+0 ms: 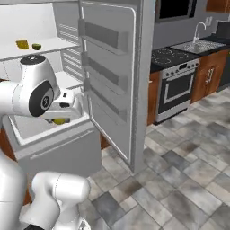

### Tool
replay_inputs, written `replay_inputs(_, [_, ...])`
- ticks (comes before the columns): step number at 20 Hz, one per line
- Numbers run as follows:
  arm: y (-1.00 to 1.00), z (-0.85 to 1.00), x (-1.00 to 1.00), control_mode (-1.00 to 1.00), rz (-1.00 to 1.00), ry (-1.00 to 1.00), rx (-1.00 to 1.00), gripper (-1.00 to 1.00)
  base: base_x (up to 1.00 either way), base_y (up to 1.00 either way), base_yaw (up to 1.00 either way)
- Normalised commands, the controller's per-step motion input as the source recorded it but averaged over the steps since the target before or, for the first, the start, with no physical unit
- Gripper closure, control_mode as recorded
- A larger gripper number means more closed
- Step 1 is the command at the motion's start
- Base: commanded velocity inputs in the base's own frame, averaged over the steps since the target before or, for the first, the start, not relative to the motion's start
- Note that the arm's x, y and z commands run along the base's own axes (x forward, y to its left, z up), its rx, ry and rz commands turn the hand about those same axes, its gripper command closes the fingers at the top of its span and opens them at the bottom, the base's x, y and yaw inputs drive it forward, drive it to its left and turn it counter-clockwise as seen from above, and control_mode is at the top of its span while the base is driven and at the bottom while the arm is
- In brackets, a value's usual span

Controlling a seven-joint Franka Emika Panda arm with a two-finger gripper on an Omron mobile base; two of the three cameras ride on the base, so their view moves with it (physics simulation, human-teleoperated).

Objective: Pick up the pear and kiwi from the fridge and place one fruit on each plate on the dining counter.

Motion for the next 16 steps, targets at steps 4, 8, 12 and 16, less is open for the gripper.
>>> replay_inputs(4, [0.0, 0.0, 0.0, 1.0, 0.0, 0.0, 0.0, 1.0, -0.54, 0.1, -0.8])
replay_inputs(8, [0.0, 0.0, 0.0, 1.0, 0.0, 0.0, 0.0, 1.0, -0.61, 0.11, -0.74])
replay_inputs(12, [0.0, 0.0, 0.0, 1.0, 0.0, 0.0, 0.0, 1.0, -0.62, 0.06, -0.68])
replay_inputs(16, [0.0, 0.0, 0.0, 1.0, 0.0, 0.0, 0.0, 1.0, -0.51, 0.0, -0.57])
